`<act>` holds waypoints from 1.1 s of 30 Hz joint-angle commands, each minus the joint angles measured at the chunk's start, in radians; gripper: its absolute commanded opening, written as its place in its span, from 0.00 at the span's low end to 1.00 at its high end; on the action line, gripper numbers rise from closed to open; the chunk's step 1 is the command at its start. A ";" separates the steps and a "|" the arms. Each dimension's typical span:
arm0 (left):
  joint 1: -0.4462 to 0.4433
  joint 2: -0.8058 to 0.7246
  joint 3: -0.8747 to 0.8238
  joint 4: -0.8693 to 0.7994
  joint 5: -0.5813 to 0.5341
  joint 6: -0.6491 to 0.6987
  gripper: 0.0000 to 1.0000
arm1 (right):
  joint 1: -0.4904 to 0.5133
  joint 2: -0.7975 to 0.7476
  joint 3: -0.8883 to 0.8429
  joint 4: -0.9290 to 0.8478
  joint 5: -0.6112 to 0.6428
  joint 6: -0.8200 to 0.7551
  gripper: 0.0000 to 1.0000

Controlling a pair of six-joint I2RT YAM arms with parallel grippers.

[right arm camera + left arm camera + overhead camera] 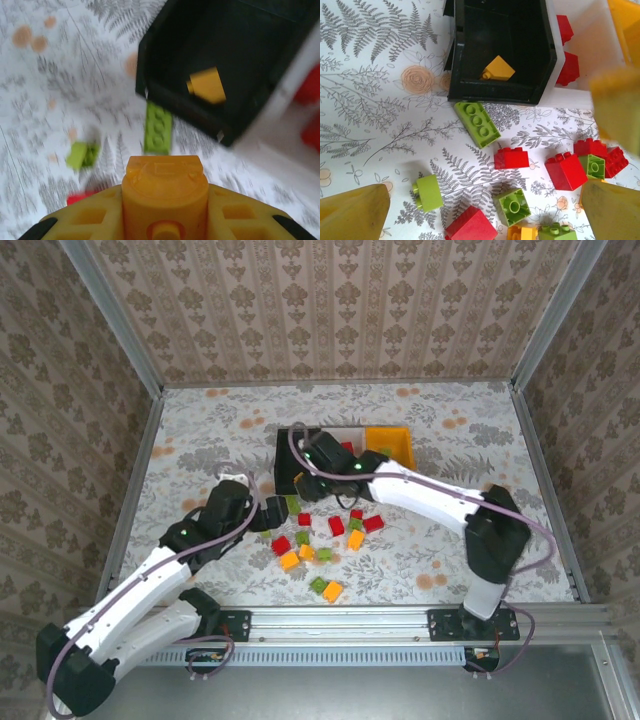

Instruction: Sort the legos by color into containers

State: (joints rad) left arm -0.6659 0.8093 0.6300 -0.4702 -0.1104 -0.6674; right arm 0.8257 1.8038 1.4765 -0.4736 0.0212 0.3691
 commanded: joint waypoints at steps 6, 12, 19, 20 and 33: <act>0.014 -0.035 -0.052 -0.052 -0.010 -0.059 1.00 | -0.072 0.338 0.401 -0.056 0.025 0.005 0.32; 0.023 -0.028 -0.088 -0.038 -0.009 -0.089 0.95 | -0.097 0.481 0.573 -0.154 0.091 0.067 0.38; 0.044 0.020 -0.111 0.019 0.020 -0.090 0.87 | -0.098 0.522 0.664 -0.171 0.086 0.076 0.63; 0.049 0.032 -0.113 0.028 0.025 -0.089 0.84 | -0.097 0.512 0.661 -0.166 0.088 0.076 0.65; 0.068 0.365 -0.085 0.153 0.020 -0.038 0.71 | -0.097 0.149 0.183 0.085 0.063 0.096 0.71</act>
State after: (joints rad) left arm -0.6121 1.1156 0.5262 -0.3454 -0.0692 -0.7364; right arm 0.7254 2.0583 1.7412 -0.4709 0.0792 0.4488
